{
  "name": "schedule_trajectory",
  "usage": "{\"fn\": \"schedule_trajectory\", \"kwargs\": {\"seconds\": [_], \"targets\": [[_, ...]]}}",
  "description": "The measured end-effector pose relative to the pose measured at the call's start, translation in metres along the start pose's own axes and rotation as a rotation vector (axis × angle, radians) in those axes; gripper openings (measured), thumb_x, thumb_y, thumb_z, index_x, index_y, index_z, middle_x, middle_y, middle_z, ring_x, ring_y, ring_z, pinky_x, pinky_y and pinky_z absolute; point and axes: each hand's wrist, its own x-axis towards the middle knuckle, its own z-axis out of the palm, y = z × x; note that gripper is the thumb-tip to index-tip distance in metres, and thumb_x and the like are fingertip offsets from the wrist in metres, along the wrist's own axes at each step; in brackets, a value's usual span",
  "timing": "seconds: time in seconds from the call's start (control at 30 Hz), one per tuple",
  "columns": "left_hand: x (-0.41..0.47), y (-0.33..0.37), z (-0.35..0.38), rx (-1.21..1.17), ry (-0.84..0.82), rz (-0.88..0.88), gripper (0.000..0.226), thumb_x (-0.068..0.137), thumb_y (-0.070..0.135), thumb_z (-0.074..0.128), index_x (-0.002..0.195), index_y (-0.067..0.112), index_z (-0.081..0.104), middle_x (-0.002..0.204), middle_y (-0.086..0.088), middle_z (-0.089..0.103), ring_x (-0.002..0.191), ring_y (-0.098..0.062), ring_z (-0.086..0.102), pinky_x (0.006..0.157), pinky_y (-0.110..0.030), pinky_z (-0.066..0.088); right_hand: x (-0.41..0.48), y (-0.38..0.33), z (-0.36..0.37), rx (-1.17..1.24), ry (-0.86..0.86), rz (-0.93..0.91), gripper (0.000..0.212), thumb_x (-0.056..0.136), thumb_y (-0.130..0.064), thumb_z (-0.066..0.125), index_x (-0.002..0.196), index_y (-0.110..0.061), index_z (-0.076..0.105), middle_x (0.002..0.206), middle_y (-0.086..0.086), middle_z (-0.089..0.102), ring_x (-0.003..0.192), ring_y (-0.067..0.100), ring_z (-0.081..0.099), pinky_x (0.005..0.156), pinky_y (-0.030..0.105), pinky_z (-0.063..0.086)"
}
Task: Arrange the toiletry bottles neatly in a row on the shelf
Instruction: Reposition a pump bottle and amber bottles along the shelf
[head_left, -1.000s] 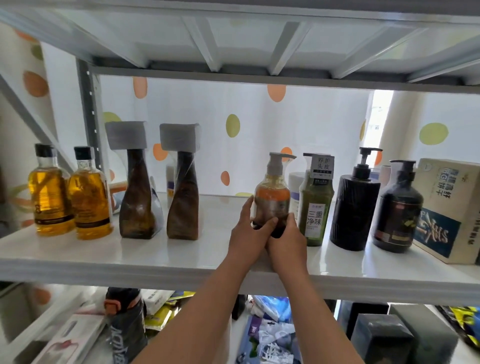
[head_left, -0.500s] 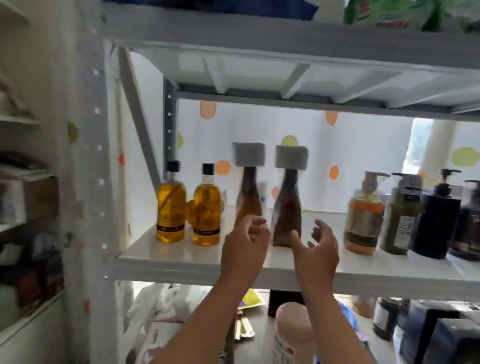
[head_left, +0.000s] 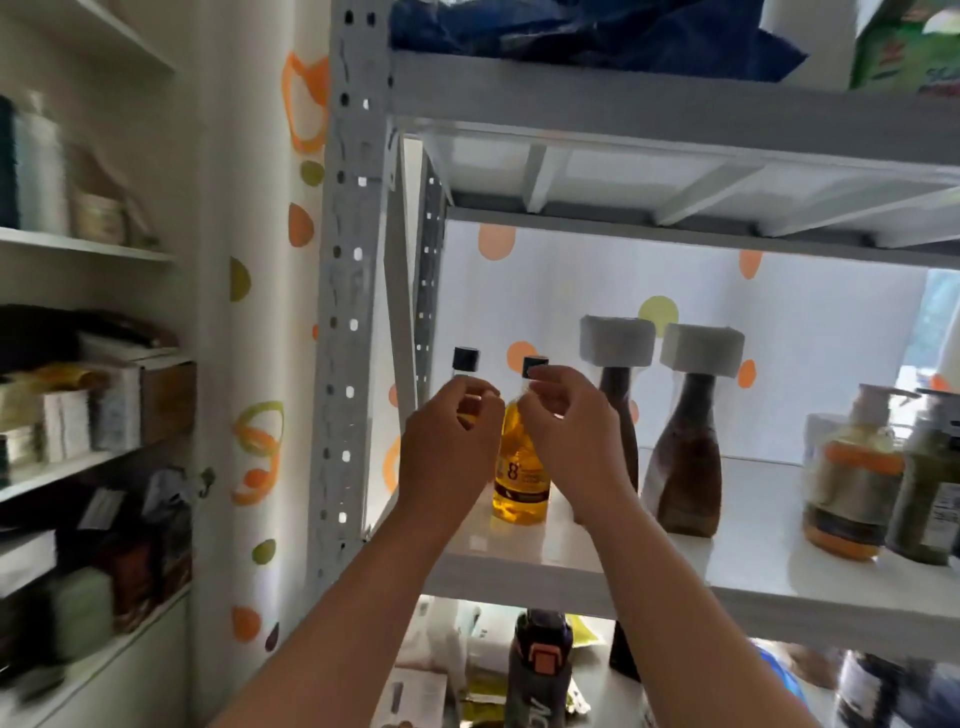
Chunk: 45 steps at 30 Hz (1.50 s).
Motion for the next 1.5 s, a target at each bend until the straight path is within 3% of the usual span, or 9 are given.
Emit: {"fn": "schedule_trajectory", "kwargs": {"seconds": [0.2,0.33,0.5,0.63,0.77,0.87,1.0,1.2,1.5], "targets": [[0.027,0.005,0.004,0.074,-0.004,0.023,0.015,0.091,0.029,0.049,0.096,0.029,0.063,0.087,0.013,0.062,0.080,-0.005,0.058,0.068,-0.018,0.045,0.032,0.003,0.013,-0.012,-0.045,0.021,0.032,0.091,-0.018,0.052,0.123,-0.017,0.058,0.120,0.001,0.065,0.093,0.008,0.057,0.067,0.006,0.038],[0.030,-0.003,0.008,0.069,0.015,0.011,0.016,0.091,0.027,0.048,0.098,0.027,0.062,0.090,0.012,0.063,0.086,-0.008,0.061,0.072,-0.021,0.047,0.024,0.017,0.029,0.036,-0.031,0.031,0.029,0.093,-0.019,0.050,0.120,-0.019,0.061,0.118,-0.002,0.066,0.098,0.007,0.057,0.080,0.016,0.037],[0.043,-0.015,0.014,0.095,0.020,-0.076,0.018,0.093,0.027,0.043,0.099,0.027,0.060,0.099,0.007,0.062,0.091,-0.014,0.058,0.076,-0.027,0.046,0.040,0.018,0.015,0.063,0.100,-0.098,0.024,0.093,-0.016,0.053,0.114,-0.015,0.065,0.103,-0.005,0.067,0.075,-0.002,0.056,0.068,-0.004,0.039],[0.073,0.001,0.016,0.056,0.085,-0.053,0.021,0.095,0.027,0.038,0.095,0.023,0.058,0.091,0.005,0.062,0.087,-0.013,0.057,0.072,-0.027,0.044,0.072,0.001,0.009,0.045,0.049,-0.219,0.023,0.093,-0.014,0.049,0.108,-0.011,0.067,0.104,0.001,0.070,0.087,0.014,0.064,0.084,0.025,0.053],[0.122,0.010,0.021,0.035,-0.032,-0.247,0.036,0.098,0.026,0.028,0.105,0.012,0.060,0.117,-0.008,0.063,0.101,-0.023,0.057,0.085,-0.032,0.043,0.110,-0.004,0.016,-0.198,-0.042,-0.214,0.031,0.093,-0.015,0.043,0.076,0.002,0.061,0.075,0.014,0.063,0.062,0.016,0.054,0.054,0.016,0.038],[0.155,0.007,0.023,-0.057,-0.170,-0.506,0.043,0.101,0.031,0.025,0.114,0.007,0.058,0.115,-0.008,0.061,0.072,-0.012,0.050,0.065,-0.027,0.040,0.140,-0.002,0.026,-0.284,-0.177,-0.052,0.037,0.093,-0.016,0.039,0.057,-0.010,0.038,0.056,0.003,0.039,0.048,0.010,0.035,0.046,0.019,0.029],[0.176,-0.010,0.022,0.004,-0.360,-0.657,0.040,0.098,0.035,0.032,0.111,0.009,0.060,0.108,-0.010,0.059,0.066,-0.017,0.045,0.059,-0.028,0.036,0.177,0.004,0.039,-0.221,-0.303,0.196,0.022,0.093,-0.019,0.040,0.084,-0.004,0.054,0.080,0.009,0.054,0.067,0.019,0.049,0.054,0.023,0.036],[0.188,-0.023,0.032,-0.038,-0.508,-0.523,0.031,0.100,0.033,0.038,0.108,0.009,0.056,0.090,-0.005,0.054,0.066,-0.014,0.048,0.055,-0.025,0.041,0.213,0.007,0.055,-0.480,-0.608,0.354,0.029,0.093,-0.014,0.047,0.119,-0.002,0.053,0.090,0.013,0.064,0.080,0.027,0.064,0.075,0.035,0.054],[0.218,-0.008,0.067,0.604,-0.810,-0.357,0.040,0.100,0.020,0.033,0.136,0.006,0.044,0.132,-0.011,0.055,0.092,-0.023,0.053,0.075,-0.033,0.043,0.237,0.047,0.084,-0.583,-0.696,0.518,0.037,0.095,-0.014,0.045,0.130,-0.002,0.045,0.110,0.016,0.061,0.108,0.031,0.061,0.093,0.039,0.049]]}}
